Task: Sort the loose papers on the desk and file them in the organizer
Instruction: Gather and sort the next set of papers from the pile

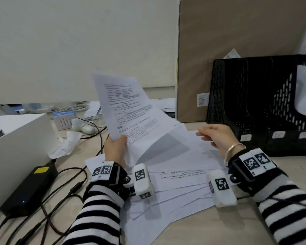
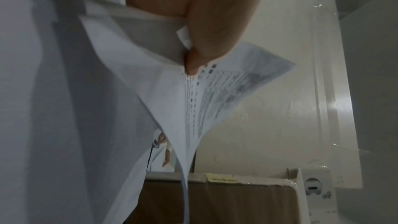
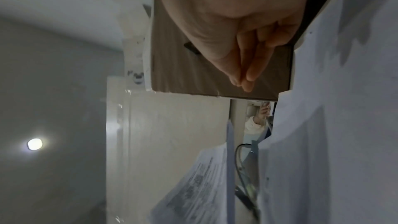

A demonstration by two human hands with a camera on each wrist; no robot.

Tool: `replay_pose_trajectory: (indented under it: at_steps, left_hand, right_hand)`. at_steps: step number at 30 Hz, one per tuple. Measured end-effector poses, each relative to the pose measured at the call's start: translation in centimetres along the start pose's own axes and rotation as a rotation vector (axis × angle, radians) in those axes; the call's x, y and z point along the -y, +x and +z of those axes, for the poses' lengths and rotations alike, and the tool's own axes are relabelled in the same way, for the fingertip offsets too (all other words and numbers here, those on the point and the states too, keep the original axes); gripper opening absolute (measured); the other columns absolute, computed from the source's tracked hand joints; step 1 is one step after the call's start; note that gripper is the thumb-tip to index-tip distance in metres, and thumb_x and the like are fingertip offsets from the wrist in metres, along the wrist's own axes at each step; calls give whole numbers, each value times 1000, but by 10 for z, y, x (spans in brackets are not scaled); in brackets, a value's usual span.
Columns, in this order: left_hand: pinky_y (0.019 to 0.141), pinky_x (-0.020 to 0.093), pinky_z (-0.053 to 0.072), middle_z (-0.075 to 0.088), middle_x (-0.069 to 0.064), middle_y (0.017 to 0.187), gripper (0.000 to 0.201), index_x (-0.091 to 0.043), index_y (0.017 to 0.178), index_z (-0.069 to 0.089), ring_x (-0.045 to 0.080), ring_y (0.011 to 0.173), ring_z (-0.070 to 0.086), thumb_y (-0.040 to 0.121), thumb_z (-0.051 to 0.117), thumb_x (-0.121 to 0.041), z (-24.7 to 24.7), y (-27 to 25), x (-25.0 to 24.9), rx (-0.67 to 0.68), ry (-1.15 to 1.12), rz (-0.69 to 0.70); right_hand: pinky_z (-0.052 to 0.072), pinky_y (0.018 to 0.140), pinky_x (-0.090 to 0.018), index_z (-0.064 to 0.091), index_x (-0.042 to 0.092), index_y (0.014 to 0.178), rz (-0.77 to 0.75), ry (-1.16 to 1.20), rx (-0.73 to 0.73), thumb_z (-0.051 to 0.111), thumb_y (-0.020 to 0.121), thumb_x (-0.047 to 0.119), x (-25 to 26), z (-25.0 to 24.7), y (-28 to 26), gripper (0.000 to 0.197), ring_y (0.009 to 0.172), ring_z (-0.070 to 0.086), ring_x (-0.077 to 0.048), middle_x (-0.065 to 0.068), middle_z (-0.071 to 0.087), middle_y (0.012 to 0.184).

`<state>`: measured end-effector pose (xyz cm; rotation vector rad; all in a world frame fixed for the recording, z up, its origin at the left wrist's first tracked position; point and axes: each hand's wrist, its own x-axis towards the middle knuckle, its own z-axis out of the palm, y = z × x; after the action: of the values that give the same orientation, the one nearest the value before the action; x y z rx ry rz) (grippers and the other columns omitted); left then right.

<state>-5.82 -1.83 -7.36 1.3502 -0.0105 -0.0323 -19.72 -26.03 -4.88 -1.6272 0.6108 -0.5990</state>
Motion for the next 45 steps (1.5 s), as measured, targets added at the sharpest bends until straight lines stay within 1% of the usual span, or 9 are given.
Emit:
replay_pose_trajectory:
  at_steps: [6,13,16,22,25,29,33,39,45]
  left_hand:
    - [77,30,45,66,11,103,28,-4,116,62,26,88,60,89,55,-2,-8,17,7,-133,40,26]
    - [95,50,51,70,9,103,24,-14,105,66,31,97,67,84,59,-6,-16,34,19,-137,-41,0]
    - [95,52,51,71,10,101,20,-17,95,65,32,97,67,76,60,-10,-18,39,22,-124,-51,-16]
    - [93,43,51,69,10,108,31,-5,119,61,28,97,66,89,56,2,-17,35,16,-50,-89,-32]
    - [90,43,53,70,9,106,30,-6,119,60,28,96,66,91,56,2,-15,29,12,14,-111,-51]
    - [90,46,50,71,6,102,22,-12,109,62,29,98,66,92,55,0,-15,27,9,85,-80,-71]
    - [94,48,48,67,12,117,32,-9,120,59,33,104,64,92,53,4,-14,21,8,142,-75,-103]
    - [91,47,48,59,21,129,40,2,132,48,39,115,59,94,40,13,-8,9,12,281,-120,-168]
    - [101,56,43,61,21,128,41,0,134,48,40,115,59,94,45,7,-10,17,14,288,-79,-199]
  right_hand:
    - [36,37,-9,70,6,87,-73,-644,146,69,82,8,19,30,67,5,59,57,-13,-2,64,74]
    - [47,97,-33,63,21,118,-50,-1232,507,81,73,32,15,65,126,50,106,62,-19,0,65,117]
    - [46,93,-28,65,23,114,-56,-1326,560,82,71,32,17,72,132,47,103,59,-18,4,62,112]
    - [42,54,-18,68,16,88,-81,-1394,495,80,74,22,25,74,133,20,62,52,-8,8,57,71]
    - [56,70,-26,69,8,94,-128,-1484,308,75,78,25,39,66,125,24,77,68,-17,-2,70,87]
    - [57,78,-34,72,3,92,-236,-1124,-176,66,79,12,76,31,124,17,86,71,-27,-16,72,95]
    - [50,49,-17,62,15,71,-408,-541,-449,59,84,7,112,-4,92,16,46,64,-1,-6,70,80]
    - [56,63,-21,64,15,85,-592,2,-307,63,87,5,88,-21,7,11,71,68,-6,-1,70,81]
    - [54,85,-28,69,20,96,-352,94,-56,65,89,29,19,-12,-19,13,95,67,-17,-4,71,98]
